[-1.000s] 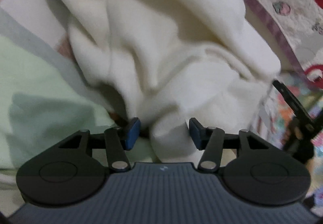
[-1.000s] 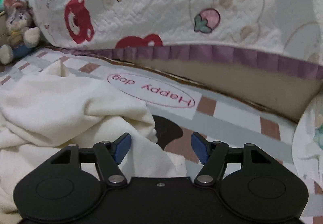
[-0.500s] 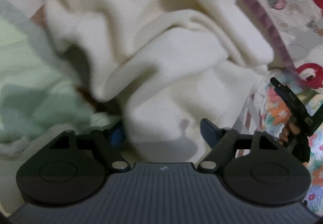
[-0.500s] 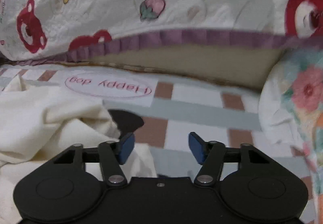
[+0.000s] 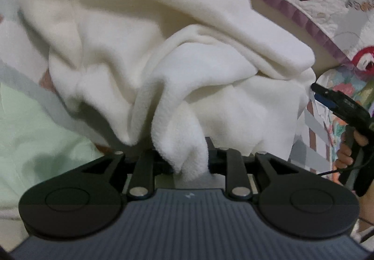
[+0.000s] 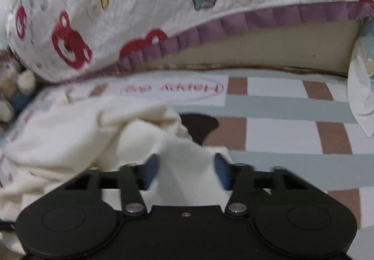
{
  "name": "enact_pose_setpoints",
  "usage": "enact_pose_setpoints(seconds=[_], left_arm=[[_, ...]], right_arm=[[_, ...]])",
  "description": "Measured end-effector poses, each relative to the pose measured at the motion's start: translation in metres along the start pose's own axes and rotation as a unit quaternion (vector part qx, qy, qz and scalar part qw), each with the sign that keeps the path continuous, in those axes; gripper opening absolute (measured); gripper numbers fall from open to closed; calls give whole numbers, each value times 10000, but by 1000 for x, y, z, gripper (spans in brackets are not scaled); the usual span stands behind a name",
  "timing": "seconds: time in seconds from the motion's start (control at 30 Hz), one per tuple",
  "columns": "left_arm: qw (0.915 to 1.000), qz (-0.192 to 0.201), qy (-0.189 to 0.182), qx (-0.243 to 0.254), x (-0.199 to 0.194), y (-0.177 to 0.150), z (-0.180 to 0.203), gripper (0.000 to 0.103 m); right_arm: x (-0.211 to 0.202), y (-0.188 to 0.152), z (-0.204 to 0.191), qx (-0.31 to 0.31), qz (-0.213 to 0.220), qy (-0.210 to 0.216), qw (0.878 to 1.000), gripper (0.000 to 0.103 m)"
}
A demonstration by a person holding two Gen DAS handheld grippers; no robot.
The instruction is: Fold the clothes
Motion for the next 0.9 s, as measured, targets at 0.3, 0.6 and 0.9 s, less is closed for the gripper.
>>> enact_pose_setpoints(seconds=[0.3, 0.6, 0.9], left_arm=[[9996, -106, 245, -79, 18, -5, -3, 45], [9927, 207, 663, 991, 4, -6, 26, 14], [9599, 1774, 1476, 1592, -116, 22, 71, 13]], right_arm=[[34, -33, 79, 1824, -351, 1081, 9766, 83], [68, -47, 83, 2160, -714, 2260, 9472, 46], [-38, 8, 23, 1257, 118, 4256, 8961, 9]])
Point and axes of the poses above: each gripper's, at about its wrist camera, not at the fingertips, and x roughly the way its jaws point, z to its right, y to its top, the point moved 1 cm from there along x, roughly the way its jaws point, and after that the axes turned 2 degrees about -y, right-handed, at the moved point
